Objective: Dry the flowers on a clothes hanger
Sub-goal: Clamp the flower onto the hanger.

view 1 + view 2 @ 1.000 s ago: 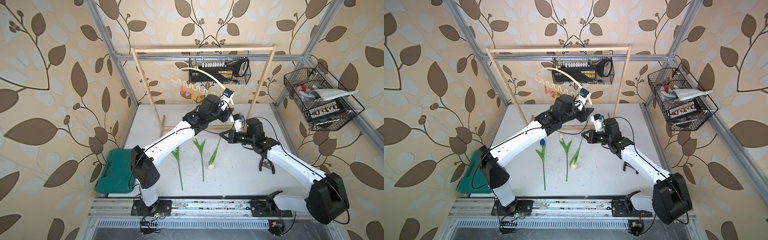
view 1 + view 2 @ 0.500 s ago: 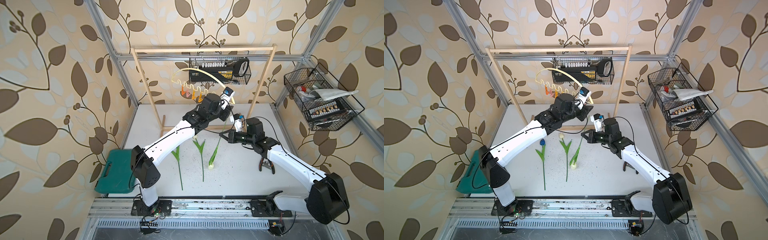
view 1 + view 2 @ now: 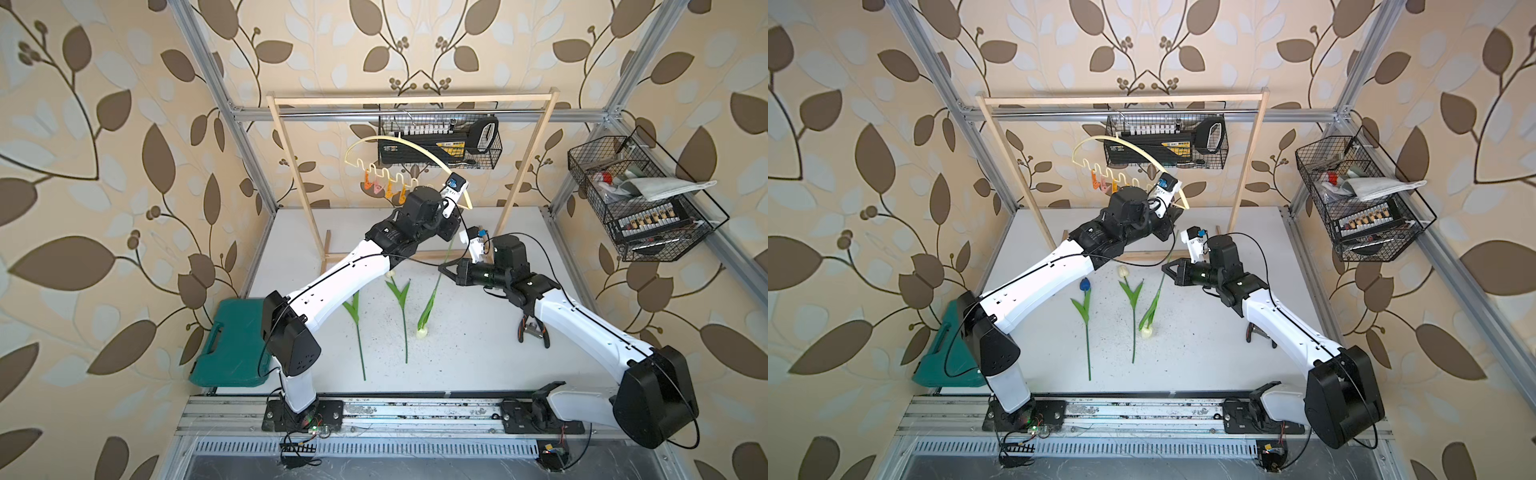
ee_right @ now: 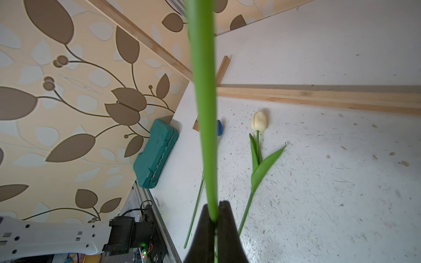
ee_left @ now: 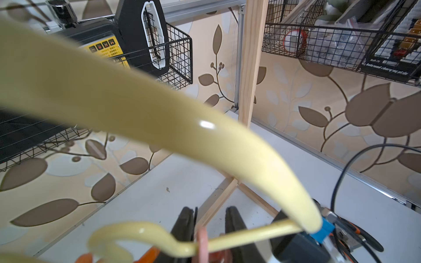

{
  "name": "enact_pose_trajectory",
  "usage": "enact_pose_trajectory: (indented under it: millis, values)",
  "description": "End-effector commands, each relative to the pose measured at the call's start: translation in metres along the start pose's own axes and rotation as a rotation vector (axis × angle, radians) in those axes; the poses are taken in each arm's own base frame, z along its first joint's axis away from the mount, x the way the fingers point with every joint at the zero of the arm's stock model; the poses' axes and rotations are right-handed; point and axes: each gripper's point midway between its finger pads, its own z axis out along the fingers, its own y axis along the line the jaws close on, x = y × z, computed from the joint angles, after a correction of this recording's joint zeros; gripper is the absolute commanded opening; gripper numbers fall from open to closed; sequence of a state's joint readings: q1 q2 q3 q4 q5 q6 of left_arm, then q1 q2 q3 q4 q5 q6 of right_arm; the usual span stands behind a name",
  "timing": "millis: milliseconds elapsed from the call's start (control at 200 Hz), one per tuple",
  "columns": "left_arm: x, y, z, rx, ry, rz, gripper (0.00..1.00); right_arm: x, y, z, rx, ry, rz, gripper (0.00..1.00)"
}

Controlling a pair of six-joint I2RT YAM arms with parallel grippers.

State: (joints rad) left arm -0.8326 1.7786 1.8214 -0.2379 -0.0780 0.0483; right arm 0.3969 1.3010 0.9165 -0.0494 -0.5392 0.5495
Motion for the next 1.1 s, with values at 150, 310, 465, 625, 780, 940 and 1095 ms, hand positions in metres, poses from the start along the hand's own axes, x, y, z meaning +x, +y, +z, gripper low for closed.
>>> enact_pose_trajectory:
  millis: [150,310,465,625,780,940,1095]
  values:
    - [-0.029,0.003,-0.014,-0.023,-0.063,-0.08,0.26,-0.016,0.019,0.009,-0.117,-0.035,-0.006,0.0]
    - [-0.033,0.005,-0.02,-0.029,-0.071,-0.108,0.26,-0.026,0.026,0.007,-0.149,-0.087,-0.029,0.0]
    - [-0.033,0.006,-0.022,-0.032,-0.067,-0.119,0.26,-0.034,0.028,0.008,-0.132,-0.091,-0.063,0.0]
    - [-0.033,0.009,-0.024,-0.044,-0.069,-0.117,0.26,-0.037,0.024,0.013,-0.113,-0.084,-0.059,0.0]
    - [-0.035,0.009,-0.027,-0.045,-0.078,-0.117,0.26,-0.038,0.013,0.023,-0.084,-0.065,-0.036,0.0]
    - [-0.036,0.009,-0.028,-0.047,-0.078,-0.117,0.25,-0.041,0.015,0.023,-0.088,-0.083,-0.042,0.0]
    - [-0.032,0.01,-0.028,-0.05,-0.072,-0.117,0.25,-0.051,0.027,0.009,-0.104,-0.133,-0.06,0.0]
